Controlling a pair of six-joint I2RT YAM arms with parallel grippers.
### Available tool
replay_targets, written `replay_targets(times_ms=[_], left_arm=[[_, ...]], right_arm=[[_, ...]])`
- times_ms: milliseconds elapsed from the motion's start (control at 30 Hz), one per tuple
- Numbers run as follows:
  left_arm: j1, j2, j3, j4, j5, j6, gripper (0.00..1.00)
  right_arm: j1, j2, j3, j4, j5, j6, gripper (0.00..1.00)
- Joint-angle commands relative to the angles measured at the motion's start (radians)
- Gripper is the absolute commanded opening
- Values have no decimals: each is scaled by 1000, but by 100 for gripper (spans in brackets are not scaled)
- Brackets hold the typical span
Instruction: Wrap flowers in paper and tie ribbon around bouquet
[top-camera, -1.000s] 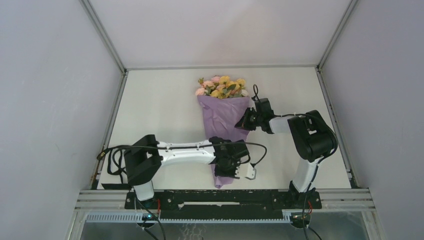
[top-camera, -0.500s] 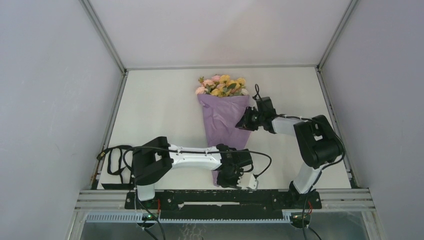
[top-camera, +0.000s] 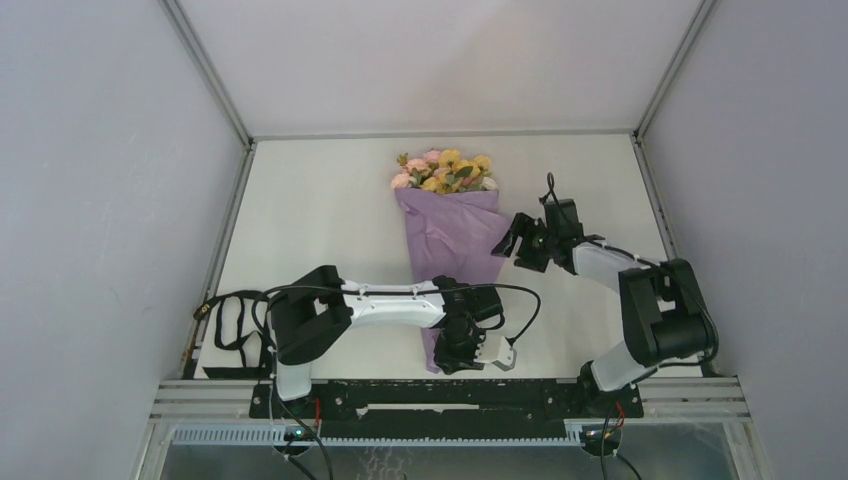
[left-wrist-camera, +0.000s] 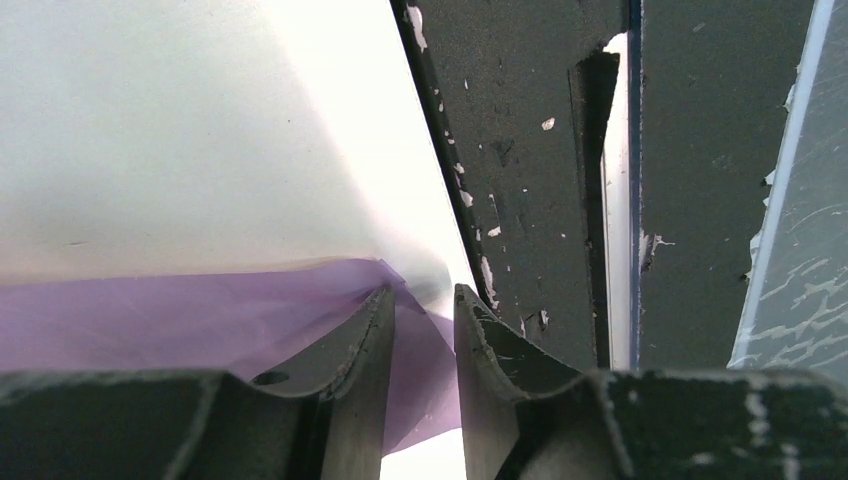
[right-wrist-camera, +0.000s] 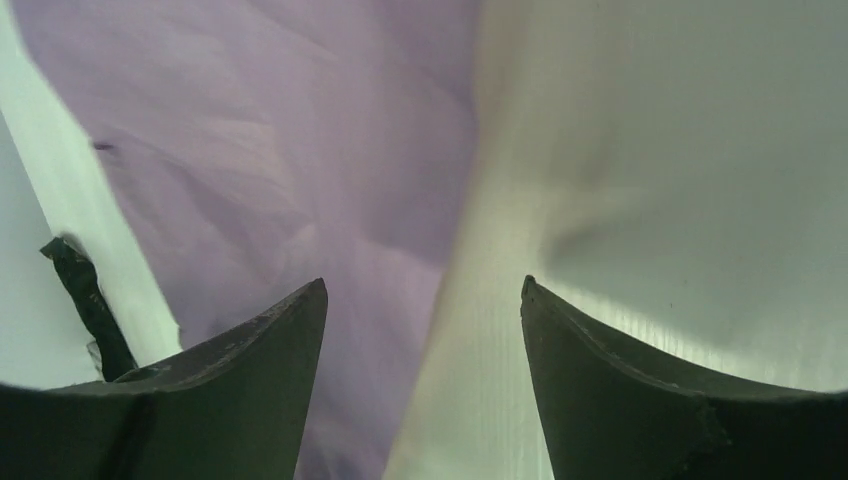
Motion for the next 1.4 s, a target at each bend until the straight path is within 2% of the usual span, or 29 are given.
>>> replay_targets(times_ms=[0, 233, 333, 433, 500, 600, 633, 667, 833, 933, 1067, 1133, 1233, 1367], left_arm=[[5, 62, -22, -21, -38, 27, 35], [5, 57, -28, -21, -41, 31, 35], [6, 51, -32, -25, -47, 30, 35], [6, 42, -41, -24, -54, 34, 36], [4, 39, -43, -24, -58, 36, 36], [5, 31, -43, -34, -58, 45, 37], [5, 21, -41, -44, -62, 50, 38], [6, 9, -36, -61, -65, 55, 39], [69, -132, 29, -179, -109, 66, 57], [185, -237, 84, -265, -101, 64, 68], [431, -360, 113, -323, -106, 13, 70], [592, -419, 83, -326, -114, -4, 70], [894, -491, 13, -322, -116, -8, 70], [1262, -507, -97, -253, -208, -7, 70]], right_arm=[[4, 112, -13, 165, -127, 63, 80], [58, 350, 50, 367, -219, 158, 80], [80, 395, 64, 422, -221, 200, 80], [85, 404, 64, 453, -217, 229, 75], [87, 408, 64, 477, -227, 241, 63], [87, 422, 61, 532, -264, 266, 21], [86, 425, 52, 559, -278, 278, 4], [86, 424, 45, 583, -287, 289, 0], [77, 392, 17, 585, -262, 279, 0], [74, 374, 8, 550, -242, 258, 0], [81, 366, 9, 522, -230, 233, 0], [83, 368, 8, 518, -230, 229, 0], [85, 368, 9, 508, -232, 222, 0], [90, 359, 9, 492, -229, 211, 0]])
